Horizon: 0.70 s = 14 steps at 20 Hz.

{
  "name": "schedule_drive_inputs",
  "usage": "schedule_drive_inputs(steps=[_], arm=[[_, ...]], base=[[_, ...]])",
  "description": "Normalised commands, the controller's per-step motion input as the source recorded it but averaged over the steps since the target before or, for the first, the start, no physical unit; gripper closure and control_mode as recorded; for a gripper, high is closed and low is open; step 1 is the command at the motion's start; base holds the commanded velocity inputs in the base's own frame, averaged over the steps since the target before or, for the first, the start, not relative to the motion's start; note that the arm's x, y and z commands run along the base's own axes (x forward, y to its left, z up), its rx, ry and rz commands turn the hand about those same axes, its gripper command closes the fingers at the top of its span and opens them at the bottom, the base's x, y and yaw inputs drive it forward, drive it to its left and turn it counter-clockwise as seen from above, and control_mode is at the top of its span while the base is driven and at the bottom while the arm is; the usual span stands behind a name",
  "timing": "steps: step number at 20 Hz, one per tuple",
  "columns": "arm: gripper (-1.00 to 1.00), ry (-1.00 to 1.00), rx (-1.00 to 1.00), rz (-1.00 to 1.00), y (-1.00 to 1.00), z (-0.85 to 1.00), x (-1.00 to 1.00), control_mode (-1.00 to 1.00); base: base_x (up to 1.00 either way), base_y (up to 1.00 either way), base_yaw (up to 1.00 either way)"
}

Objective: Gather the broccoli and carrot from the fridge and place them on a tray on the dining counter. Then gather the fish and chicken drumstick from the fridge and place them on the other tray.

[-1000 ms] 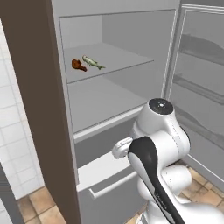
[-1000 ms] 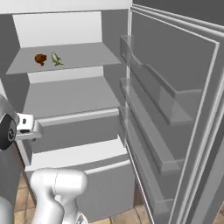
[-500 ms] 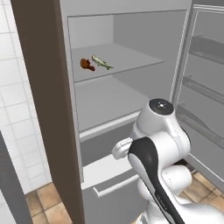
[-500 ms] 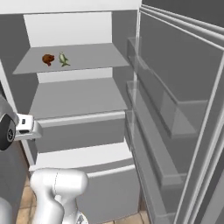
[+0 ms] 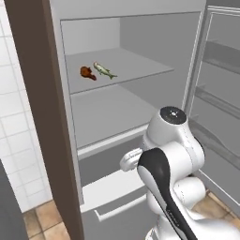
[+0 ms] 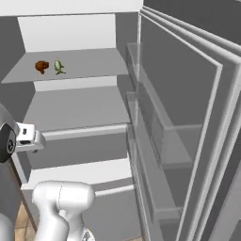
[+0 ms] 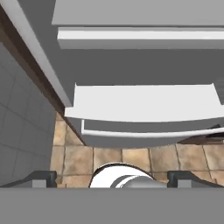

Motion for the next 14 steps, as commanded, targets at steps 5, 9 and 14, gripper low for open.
schedule_drive_inputs(steps=[5,9,14], arm=[[-1.00,0.00,0.00,0.00,0.00,0.00,0.00,1.00],[-1.00,0.00,0.00,0.00,0.00,0.00,0.00,1.00],[-1.00,0.00,0.00,0.00,0.00,0.00,0.00,1.00]], base=[[0.55,-0.12,0.02],[0.66,0.00,0.09],[0.62,0.00,0.19]])
